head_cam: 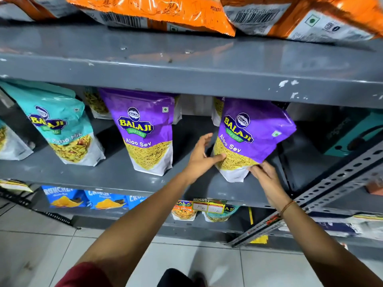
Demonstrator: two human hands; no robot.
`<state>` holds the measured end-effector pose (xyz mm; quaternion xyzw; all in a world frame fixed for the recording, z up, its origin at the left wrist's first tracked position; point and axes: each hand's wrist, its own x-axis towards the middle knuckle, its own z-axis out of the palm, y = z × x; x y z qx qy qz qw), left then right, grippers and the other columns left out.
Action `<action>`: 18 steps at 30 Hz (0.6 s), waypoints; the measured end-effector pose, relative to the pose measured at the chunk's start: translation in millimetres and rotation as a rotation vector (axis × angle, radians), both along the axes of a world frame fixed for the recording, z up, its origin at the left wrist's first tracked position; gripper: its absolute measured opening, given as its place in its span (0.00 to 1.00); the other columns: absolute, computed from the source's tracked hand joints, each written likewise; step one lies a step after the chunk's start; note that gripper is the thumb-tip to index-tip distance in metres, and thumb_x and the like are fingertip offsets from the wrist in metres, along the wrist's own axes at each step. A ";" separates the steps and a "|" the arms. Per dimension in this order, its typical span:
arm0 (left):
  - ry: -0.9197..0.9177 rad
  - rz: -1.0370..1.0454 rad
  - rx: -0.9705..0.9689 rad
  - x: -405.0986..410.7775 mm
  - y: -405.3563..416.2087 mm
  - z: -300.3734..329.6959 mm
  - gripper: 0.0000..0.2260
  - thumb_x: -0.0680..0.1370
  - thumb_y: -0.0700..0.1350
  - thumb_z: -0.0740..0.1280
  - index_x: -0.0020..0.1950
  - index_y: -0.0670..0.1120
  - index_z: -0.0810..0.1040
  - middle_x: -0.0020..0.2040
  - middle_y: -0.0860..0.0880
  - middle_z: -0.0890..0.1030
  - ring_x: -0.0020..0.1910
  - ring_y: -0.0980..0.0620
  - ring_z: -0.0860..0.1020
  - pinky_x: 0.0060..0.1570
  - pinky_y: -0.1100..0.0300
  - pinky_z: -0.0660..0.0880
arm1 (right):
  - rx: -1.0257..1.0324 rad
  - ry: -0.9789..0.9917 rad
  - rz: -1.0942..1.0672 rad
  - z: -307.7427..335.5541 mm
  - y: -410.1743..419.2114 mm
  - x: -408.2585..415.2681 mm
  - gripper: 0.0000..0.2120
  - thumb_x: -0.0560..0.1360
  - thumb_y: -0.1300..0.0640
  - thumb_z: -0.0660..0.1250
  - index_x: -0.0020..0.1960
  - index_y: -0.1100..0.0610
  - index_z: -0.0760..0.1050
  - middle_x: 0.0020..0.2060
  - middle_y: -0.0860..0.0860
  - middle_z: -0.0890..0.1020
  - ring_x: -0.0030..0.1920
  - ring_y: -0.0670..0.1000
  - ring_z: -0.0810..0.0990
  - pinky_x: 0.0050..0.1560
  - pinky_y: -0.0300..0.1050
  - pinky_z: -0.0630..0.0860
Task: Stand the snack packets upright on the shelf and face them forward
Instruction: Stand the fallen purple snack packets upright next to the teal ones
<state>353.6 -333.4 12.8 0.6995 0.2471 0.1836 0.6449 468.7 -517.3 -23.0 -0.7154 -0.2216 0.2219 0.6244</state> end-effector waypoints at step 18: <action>0.106 0.022 0.147 25.8 21.2 -15.9 0.44 0.56 0.53 0.82 0.68 0.50 0.67 0.59 0.54 0.71 0.62 0.53 0.72 0.62 0.59 0.71 | -0.108 -0.004 0.156 13.9 26.6 30.4 0.30 0.69 0.69 0.72 0.62 0.43 0.68 0.54 0.37 0.82 0.55 0.34 0.79 0.51 0.26 0.74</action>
